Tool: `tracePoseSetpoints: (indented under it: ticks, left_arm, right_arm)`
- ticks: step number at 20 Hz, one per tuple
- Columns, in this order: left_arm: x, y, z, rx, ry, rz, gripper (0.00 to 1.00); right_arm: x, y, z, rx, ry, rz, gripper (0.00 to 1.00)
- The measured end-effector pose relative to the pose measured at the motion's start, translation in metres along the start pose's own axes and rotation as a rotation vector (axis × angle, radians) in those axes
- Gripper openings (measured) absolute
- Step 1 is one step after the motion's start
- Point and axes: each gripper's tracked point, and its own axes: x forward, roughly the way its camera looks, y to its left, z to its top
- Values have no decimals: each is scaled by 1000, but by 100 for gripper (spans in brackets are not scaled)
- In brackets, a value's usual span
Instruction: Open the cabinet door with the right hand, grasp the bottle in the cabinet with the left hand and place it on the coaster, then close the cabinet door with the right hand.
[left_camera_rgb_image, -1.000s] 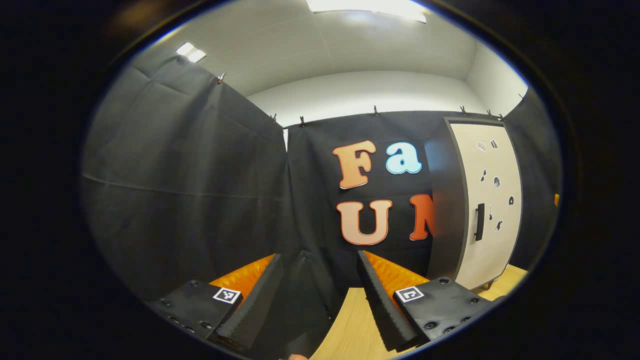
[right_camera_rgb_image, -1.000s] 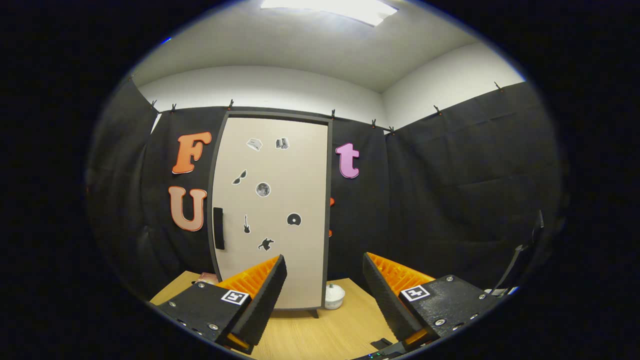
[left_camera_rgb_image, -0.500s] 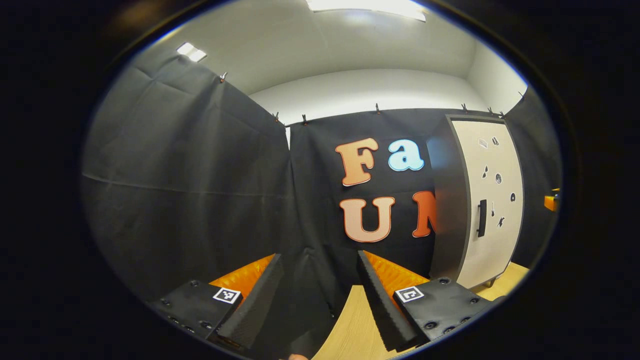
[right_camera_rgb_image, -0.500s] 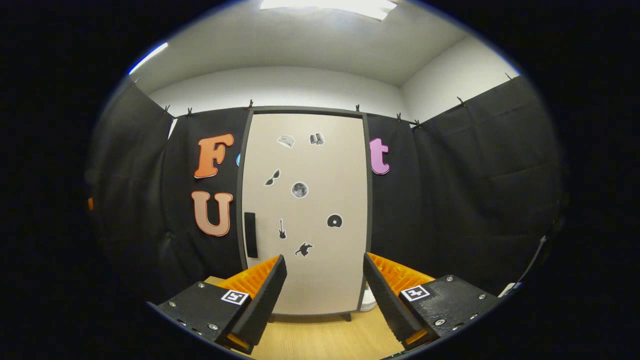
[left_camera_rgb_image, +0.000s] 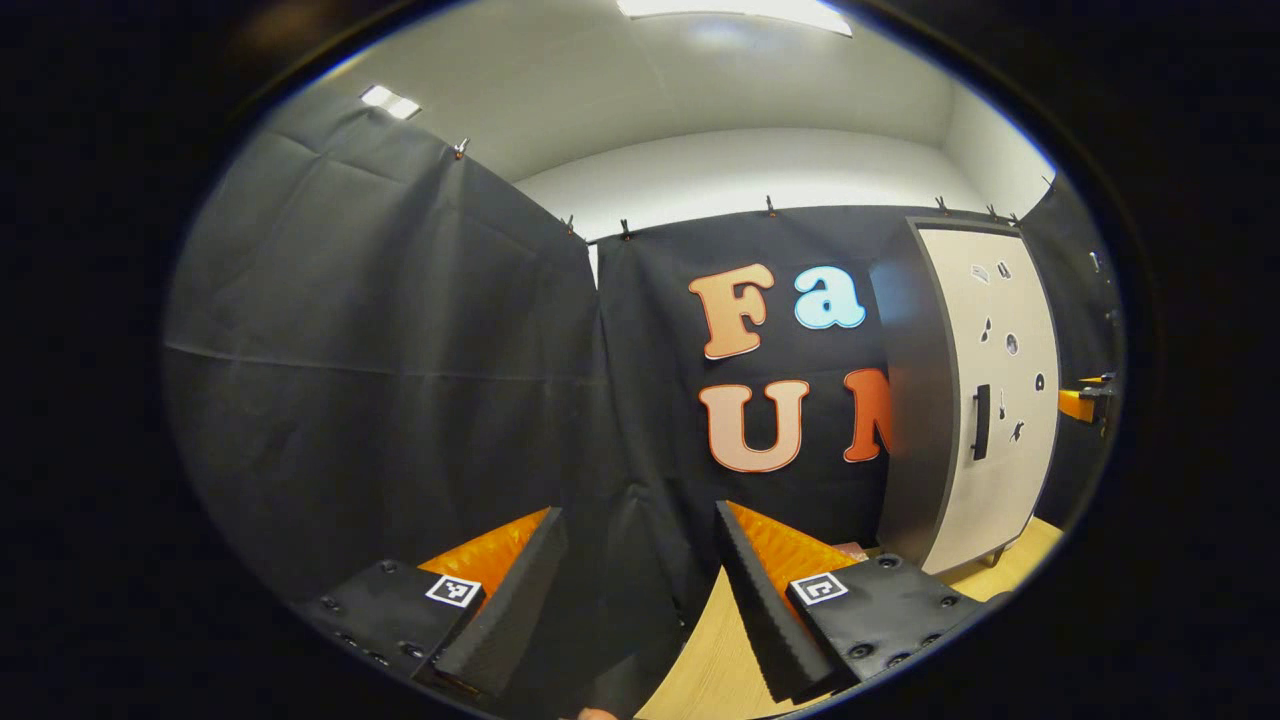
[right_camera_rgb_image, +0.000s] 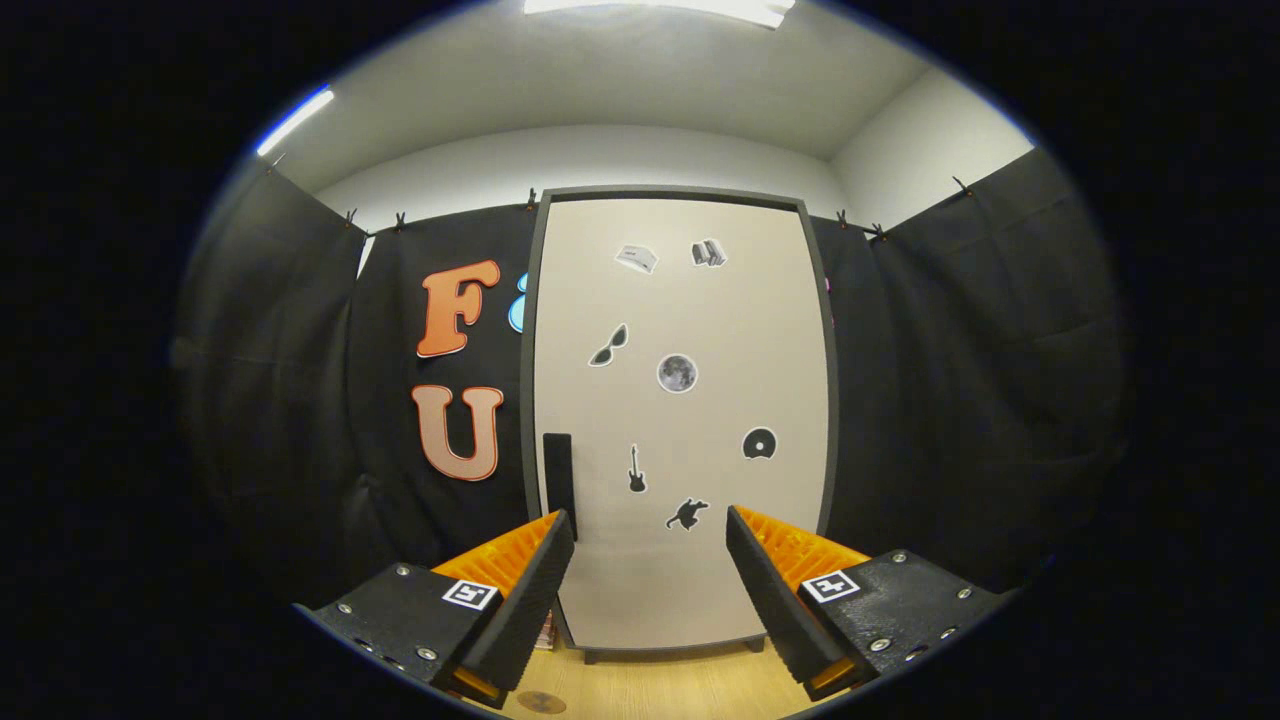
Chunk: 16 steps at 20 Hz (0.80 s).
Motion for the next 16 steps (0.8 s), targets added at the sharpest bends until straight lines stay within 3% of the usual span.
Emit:
tracePoseSetpoints:
  ticks: [9,12,13,16]
  left_arm:
    - [-10,42,-14,21,24,87,97]
    - [-11,55,-13,28,21,117,93]
    - [-11,59,-13,30,19,125,100]
    - [-12,67,-14,37,21,142,96]
  right_arm:
    - [84,58,-30,-35,43,33,94]
    - [110,69,-45,-32,80,32,91]
    - [119,70,-49,-38,84,23,90]
    - [139,74,-57,-41,95,12,83]
